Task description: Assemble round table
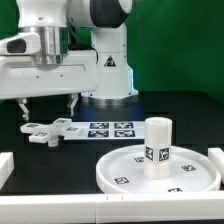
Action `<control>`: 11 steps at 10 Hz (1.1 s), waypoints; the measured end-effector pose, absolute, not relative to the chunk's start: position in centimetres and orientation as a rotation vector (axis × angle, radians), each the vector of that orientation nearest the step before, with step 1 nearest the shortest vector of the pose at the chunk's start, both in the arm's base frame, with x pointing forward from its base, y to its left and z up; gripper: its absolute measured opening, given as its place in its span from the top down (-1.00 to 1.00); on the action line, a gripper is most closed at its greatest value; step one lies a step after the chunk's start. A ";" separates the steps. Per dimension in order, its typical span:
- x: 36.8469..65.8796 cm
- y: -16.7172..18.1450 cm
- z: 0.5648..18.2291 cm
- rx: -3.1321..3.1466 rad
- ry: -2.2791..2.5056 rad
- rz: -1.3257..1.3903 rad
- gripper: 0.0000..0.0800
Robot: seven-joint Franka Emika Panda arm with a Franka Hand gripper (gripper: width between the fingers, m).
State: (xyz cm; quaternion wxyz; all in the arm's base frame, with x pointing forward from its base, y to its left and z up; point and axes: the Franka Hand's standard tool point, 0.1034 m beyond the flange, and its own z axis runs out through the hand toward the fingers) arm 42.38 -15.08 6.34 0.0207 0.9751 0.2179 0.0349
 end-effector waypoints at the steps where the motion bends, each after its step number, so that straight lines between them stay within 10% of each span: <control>1: 41.5 -14.9 5.9 3.034 0.659 0.088 -0.62; 11: 40.6 -15.8 4.5 3.070 0.613 0.021 -0.62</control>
Offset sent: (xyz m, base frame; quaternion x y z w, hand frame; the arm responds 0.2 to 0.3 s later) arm 0.0000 0.0000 0.0000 0.0000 0.0000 0.0000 1.0000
